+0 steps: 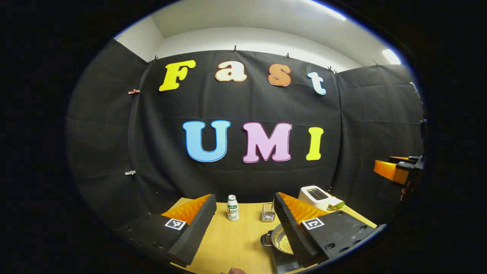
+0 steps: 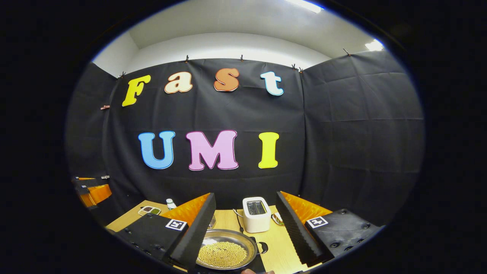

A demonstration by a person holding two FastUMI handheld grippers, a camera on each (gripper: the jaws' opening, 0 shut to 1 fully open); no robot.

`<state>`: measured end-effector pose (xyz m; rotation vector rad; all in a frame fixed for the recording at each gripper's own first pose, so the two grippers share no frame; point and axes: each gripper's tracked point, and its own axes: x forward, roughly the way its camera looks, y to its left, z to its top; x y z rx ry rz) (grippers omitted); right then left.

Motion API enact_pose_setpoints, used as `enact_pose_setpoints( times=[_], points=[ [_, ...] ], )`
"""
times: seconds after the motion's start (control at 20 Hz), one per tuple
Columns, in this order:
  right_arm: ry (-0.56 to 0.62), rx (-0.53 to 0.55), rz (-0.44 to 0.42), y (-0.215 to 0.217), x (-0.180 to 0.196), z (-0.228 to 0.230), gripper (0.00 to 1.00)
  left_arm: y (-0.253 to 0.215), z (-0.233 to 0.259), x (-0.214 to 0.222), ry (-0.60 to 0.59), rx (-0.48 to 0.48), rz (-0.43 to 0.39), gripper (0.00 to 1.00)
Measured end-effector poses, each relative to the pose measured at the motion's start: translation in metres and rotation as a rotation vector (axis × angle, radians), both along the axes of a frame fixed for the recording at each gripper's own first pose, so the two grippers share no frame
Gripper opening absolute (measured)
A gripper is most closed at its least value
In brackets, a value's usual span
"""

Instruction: First push the handle of the pot to place it horizontally, then grasp the pot with both hands and set it on the induction cooktop.

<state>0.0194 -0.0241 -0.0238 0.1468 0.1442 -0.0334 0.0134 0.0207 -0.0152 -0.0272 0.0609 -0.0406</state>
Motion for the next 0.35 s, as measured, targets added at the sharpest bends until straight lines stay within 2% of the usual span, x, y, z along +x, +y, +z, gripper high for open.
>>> enact_pose_setpoints(
  times=[0.35],
  points=[
    [0.002, 0.001, 0.006, -0.0016, -0.0008, -0.0006, 0.98, -0.0067, 0.0007, -0.0025, 0.005, -0.003, -0.005, 0.95]
  ],
)
